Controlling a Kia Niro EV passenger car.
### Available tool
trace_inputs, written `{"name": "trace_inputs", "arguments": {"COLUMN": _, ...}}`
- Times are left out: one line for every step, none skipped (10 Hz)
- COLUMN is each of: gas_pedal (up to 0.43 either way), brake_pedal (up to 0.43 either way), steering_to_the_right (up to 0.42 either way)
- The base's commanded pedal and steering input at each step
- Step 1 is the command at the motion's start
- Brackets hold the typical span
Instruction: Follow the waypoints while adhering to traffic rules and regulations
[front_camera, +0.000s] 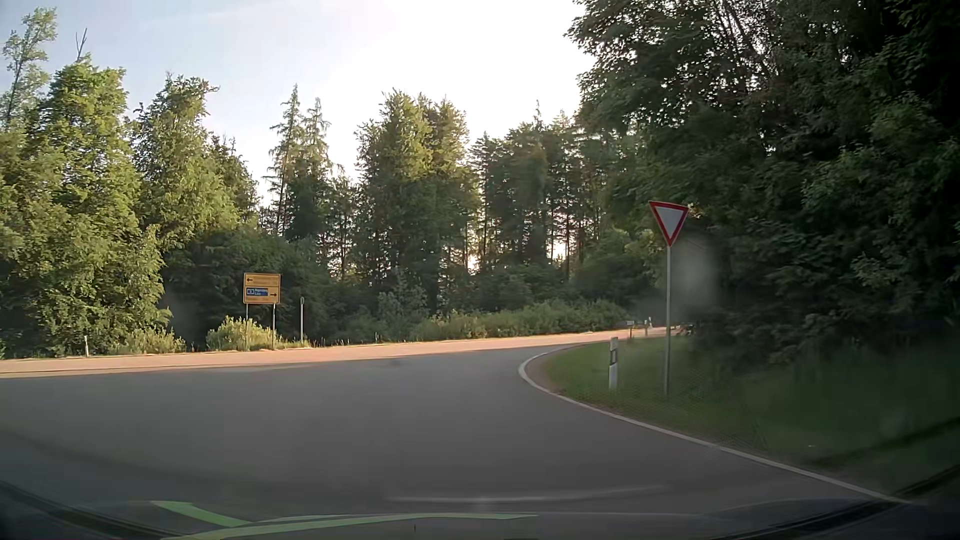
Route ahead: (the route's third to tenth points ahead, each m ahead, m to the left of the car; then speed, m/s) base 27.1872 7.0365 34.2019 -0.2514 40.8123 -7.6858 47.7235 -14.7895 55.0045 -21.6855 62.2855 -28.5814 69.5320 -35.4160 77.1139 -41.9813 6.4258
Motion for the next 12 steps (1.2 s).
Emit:
{"name": "trace_inputs", "arguments": {"gas_pedal": 0.000, "brake_pedal": 0.000, "steering_to_the_right": -0.065}}
{"name": "trace_inputs", "arguments": {"gas_pedal": 0.000, "brake_pedal": 0.000, "steering_to_the_right": -0.065}}
{"name": "trace_inputs", "arguments": {"gas_pedal": 0.000, "brake_pedal": 0.000, "steering_to_the_right": -0.065}}
{"name": "trace_inputs", "arguments": {"gas_pedal": 0.000, "brake_pedal": 0.000, "steering_to_the_right": -0.061}}
{"name": "trace_inputs", "arguments": {"gas_pedal": 0.000, "brake_pedal": 0.000, "steering_to_the_right": -0.058}}
{"name": "trace_inputs", "arguments": {"gas_pedal": 0.000, "brake_pedal": 0.000, "steering_to_the_right": -0.055}}
{"name": "trace_inputs", "arguments": {"gas_pedal": 0.000, "brake_pedal": 0.000, "steering_to_the_right": -0.050}}
{"name": "trace_inputs", "arguments": {"gas_pedal": 0.000, "brake_pedal": 0.000, "steering_to_the_right": -0.039}}
{"name": "trace_inputs", "arguments": {"gas_pedal": 0.000, "brake_pedal": 0.000, "steering_to_the_right": -0.027}}
{"name": "trace_inputs", "arguments": {"gas_pedal": 0.000, "brake_pedal": 0.000, "steering_to_the_right": -0.018}}
{"name": "trace_inputs", "arguments": {"gas_pedal": 0.008, "brake_pedal": 0.000, "steering_to_the_right": -0.017}}
{"name": "trace_inputs", "arguments": {"gas_pedal": 0.039, "brake_pedal": 0.000, "steering_to_the_right": -0.015}}
